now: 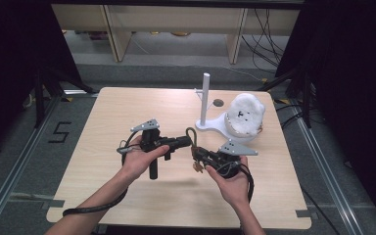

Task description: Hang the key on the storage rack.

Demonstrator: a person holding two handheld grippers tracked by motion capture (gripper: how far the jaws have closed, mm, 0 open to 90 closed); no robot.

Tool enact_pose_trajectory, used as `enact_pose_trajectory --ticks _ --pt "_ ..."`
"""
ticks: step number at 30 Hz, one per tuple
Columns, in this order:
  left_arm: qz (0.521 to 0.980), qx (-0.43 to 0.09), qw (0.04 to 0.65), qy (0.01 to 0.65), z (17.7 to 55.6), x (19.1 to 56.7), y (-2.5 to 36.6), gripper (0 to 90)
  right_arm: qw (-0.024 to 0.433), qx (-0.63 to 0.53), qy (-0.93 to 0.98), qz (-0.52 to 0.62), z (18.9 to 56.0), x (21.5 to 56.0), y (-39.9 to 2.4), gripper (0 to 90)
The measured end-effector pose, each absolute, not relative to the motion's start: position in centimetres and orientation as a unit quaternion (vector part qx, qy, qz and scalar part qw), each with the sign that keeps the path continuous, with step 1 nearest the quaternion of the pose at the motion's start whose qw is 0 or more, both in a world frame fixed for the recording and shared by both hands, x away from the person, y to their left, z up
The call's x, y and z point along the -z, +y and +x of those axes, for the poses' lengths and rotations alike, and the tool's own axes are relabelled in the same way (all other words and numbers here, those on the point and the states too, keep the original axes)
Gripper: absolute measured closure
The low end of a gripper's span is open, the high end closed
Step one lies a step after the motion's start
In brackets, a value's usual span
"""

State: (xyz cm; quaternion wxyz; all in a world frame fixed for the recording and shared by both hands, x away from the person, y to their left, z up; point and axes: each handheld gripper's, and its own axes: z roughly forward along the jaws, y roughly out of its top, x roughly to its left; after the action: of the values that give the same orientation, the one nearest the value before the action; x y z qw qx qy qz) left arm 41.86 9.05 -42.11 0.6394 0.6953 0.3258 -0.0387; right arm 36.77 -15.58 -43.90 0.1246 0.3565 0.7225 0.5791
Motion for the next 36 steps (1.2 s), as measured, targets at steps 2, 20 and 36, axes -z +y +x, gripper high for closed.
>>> enact_pose_trajectory --ticks 2,20,36 --pt "0.700 0.034 0.637 0.321 41.8 42.0 9.0 83.6 0.135 -0.577 0.725 0.352 36.8 43.9 -15.6 79.3" --pt "0.707 -0.040 0.631 0.318 42.6 41.3 10.4 84.0 0.153 -0.571 0.714 0.374 36.4 43.9 -16.4 63.3" --pt "0.703 -0.093 0.625 0.327 44.9 40.4 11.2 83.9 0.178 -0.546 0.710 0.407 35.7 45.1 -18.7 58.8"
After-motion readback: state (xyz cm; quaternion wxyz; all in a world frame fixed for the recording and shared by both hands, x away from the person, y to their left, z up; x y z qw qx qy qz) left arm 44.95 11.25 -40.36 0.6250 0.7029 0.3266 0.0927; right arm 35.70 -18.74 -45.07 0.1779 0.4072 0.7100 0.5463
